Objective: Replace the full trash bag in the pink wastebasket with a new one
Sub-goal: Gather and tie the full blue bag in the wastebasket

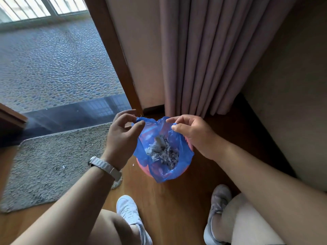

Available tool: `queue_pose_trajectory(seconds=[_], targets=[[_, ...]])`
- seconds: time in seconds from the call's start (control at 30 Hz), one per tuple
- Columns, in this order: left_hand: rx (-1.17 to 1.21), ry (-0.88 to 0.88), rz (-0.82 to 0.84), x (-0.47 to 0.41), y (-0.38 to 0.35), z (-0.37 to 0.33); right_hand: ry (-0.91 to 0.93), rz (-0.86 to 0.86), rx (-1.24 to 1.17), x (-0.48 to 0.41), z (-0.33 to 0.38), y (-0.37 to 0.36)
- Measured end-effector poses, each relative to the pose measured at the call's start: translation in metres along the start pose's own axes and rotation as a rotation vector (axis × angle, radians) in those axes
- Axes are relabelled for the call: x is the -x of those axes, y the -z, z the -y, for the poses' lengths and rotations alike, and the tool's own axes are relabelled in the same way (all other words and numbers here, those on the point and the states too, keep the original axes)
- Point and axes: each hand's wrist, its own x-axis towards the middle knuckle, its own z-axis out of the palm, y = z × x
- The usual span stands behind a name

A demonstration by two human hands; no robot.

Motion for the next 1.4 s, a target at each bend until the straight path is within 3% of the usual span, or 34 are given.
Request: queue_pose_trajectory(seconds=[0.1, 0.2, 0.4, 0.67, 0.77, 0.9, 1.13, 1.4], targets=[[0.214, 0.015, -0.003, -0.01, -0.01, -0.013, 0.02, -0.025, -0.247, -0.012, 0.008, -0.009], [0.326, 0.014, 0.01, -0.018, -0.02, -0.016, 0.06, -0.068, -0.299, -0.023, 0.009, -0.013], [0.291, 0.039, 0.147, -0.027, -0.037, 0.0, 0.136, -0.032, -0.025, -0.042, -0.007, -0.014], [0.537, 0.186, 0.245, -0.055, -0.051, 0.009, 0.13, -0.064, 0.012, -0.072, -0.013, -0.014], [0.509, 0.17, 0.27, -0.063, -0.055, 0.013, 0.121, -0.109, 0.035, -0.078, -0.011, -0.008], [0.458, 0.202, 0.363, -0.066, -0.056, 0.013, 0.162, -0.01, 0.122, -0.075, -0.009, -0.001], [0.42, 0.392, 0.403, -0.069, -0.059, 0.015, 0.151, 0.033, 0.19, -0.071, -0.013, 0.003], [0.459, 0.448, 0.384, -0.062, -0.056, 0.013, 0.186, 0.004, 0.218, -0.071, -0.017, 0.004]])
